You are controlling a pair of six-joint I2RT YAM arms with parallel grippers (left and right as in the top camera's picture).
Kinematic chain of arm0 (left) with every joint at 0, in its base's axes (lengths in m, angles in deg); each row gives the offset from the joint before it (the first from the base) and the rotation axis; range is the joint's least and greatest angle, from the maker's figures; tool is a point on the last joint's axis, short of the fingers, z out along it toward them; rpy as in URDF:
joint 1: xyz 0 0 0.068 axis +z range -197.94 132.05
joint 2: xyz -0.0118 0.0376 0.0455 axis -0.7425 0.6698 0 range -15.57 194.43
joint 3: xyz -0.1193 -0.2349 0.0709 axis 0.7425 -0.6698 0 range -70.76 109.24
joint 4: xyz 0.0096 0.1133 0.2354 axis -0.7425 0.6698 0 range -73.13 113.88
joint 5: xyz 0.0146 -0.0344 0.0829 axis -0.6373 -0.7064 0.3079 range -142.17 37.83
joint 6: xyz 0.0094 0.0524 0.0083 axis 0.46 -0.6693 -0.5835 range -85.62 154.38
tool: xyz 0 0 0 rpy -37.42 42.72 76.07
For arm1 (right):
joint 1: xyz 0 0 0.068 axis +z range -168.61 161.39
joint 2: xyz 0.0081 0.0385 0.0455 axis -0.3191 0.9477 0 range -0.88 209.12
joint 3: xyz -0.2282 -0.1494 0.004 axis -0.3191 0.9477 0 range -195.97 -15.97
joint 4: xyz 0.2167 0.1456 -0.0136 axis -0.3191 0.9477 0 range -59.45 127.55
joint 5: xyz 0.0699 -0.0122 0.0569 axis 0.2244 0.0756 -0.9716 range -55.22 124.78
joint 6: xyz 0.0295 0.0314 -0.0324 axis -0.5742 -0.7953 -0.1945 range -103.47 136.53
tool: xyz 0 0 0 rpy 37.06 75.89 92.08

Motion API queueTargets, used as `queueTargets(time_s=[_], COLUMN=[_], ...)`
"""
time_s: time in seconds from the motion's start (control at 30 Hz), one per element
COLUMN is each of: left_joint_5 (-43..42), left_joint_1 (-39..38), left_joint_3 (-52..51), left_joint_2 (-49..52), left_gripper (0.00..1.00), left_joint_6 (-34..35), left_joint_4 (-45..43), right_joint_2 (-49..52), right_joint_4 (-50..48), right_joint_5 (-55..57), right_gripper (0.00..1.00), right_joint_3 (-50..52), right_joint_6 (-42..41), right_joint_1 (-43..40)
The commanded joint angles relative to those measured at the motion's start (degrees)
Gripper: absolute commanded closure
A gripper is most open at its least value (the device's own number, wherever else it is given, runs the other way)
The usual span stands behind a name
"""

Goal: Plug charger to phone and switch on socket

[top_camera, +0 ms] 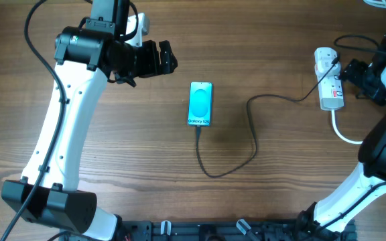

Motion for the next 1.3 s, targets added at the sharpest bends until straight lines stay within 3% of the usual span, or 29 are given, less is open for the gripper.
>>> queueTargets(time_s=[0.0, 1.27], left_joint_5=[0.37, 0.37], left_joint_1=[0.33, 0.33], left_joint_3=[-0.11, -0.11], left_joint_2=[-0.09, -0.09], left_gripper=[0.0, 0.0], left_joint_6=[0.07, 0.07], left_joint_4=[-0.02, -0.02], right_joint_2=[1.29, 6.19], right_joint_4=[-1.44, -4.96], right_joint_5=[-5.81, -16.24], right_gripper=[0.0, 0.0], right_joint_3=[0.42, 1.16], right_joint_6=[2.45, 0.55], right_joint_1=[-1.73, -1.81])
